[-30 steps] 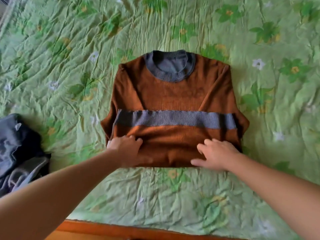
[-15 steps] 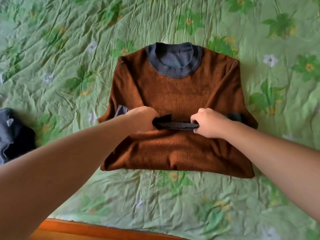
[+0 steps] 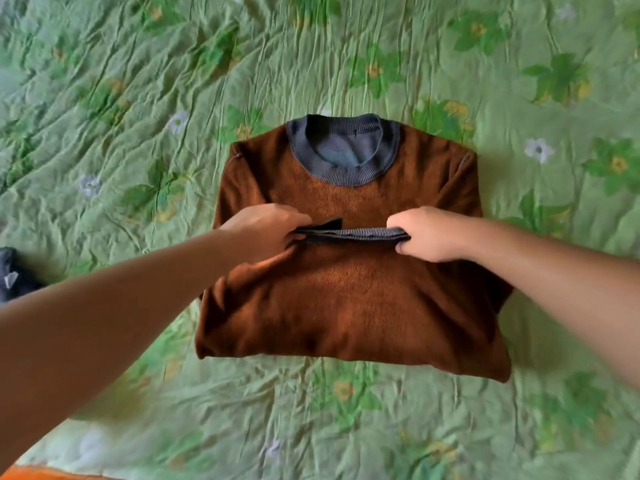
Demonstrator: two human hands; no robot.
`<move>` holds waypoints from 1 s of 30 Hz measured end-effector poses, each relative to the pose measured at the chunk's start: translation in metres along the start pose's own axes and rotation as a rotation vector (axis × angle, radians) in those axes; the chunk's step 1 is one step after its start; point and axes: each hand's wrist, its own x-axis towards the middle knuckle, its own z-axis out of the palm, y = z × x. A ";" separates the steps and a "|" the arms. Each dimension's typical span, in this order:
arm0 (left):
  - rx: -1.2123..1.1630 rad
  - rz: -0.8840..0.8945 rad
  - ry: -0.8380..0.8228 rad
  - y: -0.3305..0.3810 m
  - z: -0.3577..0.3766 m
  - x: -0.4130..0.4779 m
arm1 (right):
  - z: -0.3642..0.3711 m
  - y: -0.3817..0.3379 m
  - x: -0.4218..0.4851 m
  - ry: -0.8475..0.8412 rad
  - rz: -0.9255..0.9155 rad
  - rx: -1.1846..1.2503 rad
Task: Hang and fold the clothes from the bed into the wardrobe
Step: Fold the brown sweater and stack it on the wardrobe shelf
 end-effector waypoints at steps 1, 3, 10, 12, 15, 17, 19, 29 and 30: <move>0.020 -0.003 0.012 -0.005 -0.014 0.011 | -0.019 0.003 0.005 0.024 -0.003 0.000; 0.051 -0.030 0.052 -0.018 -0.044 0.038 | -0.055 0.011 0.023 0.076 0.007 -0.011; 0.255 -0.360 0.089 -0.056 -0.063 0.115 | -0.074 0.044 0.097 0.303 0.321 -0.264; 0.248 -0.322 0.060 -0.048 -0.036 0.109 | -0.043 0.045 0.098 0.418 0.270 -0.273; 0.225 -0.311 -0.010 -0.041 0.013 0.080 | 0.008 0.041 0.084 0.352 0.197 -0.271; 0.178 -0.367 0.006 -0.041 0.035 0.061 | 0.034 0.036 0.070 0.340 0.228 -0.285; 0.192 -0.377 0.098 -0.037 0.049 0.044 | 0.058 0.021 0.051 0.419 0.206 -0.221; 0.306 -0.153 0.071 0.011 0.111 -0.036 | 0.143 -0.025 -0.005 0.239 0.090 -0.244; 0.290 -0.168 0.082 0.014 0.103 -0.030 | 0.133 -0.027 -0.001 0.253 0.092 -0.191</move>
